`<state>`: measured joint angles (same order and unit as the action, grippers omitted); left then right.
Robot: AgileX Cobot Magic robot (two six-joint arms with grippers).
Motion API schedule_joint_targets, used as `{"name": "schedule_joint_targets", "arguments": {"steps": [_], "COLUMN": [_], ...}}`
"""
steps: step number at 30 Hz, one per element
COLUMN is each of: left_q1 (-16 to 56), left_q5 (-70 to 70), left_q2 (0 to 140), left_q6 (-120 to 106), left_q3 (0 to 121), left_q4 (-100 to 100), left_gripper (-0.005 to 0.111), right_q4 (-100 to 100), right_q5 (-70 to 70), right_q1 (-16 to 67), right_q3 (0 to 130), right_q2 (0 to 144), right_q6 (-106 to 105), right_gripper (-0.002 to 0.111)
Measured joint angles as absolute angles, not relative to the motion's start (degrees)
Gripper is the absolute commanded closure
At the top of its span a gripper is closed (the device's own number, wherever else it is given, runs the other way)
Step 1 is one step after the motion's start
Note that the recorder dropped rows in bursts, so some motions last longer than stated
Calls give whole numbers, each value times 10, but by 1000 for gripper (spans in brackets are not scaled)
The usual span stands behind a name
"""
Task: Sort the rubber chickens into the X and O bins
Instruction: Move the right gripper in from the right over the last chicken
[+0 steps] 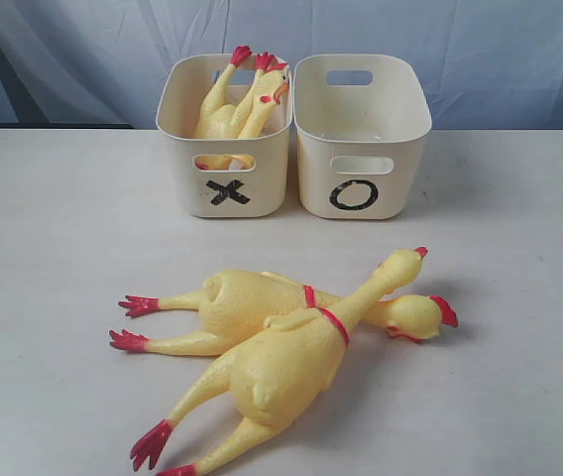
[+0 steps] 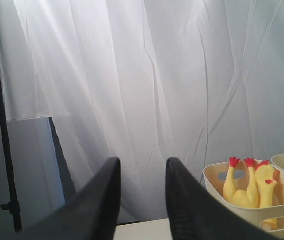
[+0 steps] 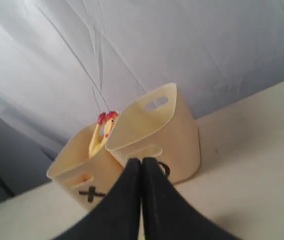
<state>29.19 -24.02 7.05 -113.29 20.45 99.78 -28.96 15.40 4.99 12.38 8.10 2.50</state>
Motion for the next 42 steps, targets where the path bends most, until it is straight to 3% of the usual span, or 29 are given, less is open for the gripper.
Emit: {"name": "schedule_joint_targets", "arguments": {"steps": [18, 34, 37, 42], "left_q1": [292, 292, 292, 292], "left_q5": [-240, -235, -235, -235], "left_q2": [70, 70, 70, 69], "left_q6": [-1129, -1129, -1129, -1129], "left_q3": [204, 204, 204, 204], "left_q4": [998, 998, 998, 998], "left_gripper": [76, 76, 76, 76], "right_q4": [-291, -374, -431, -490], "right_q5": [449, 368, 317, 268], "right_q1": [51, 201, 220, 227], "right_q3": [375, 405, 405, 406], "right_q2": [475, 759, 792, 838], "right_q6": [-147, -153, -153, -153], "right_gripper": [107, 109, 96, 48]}}
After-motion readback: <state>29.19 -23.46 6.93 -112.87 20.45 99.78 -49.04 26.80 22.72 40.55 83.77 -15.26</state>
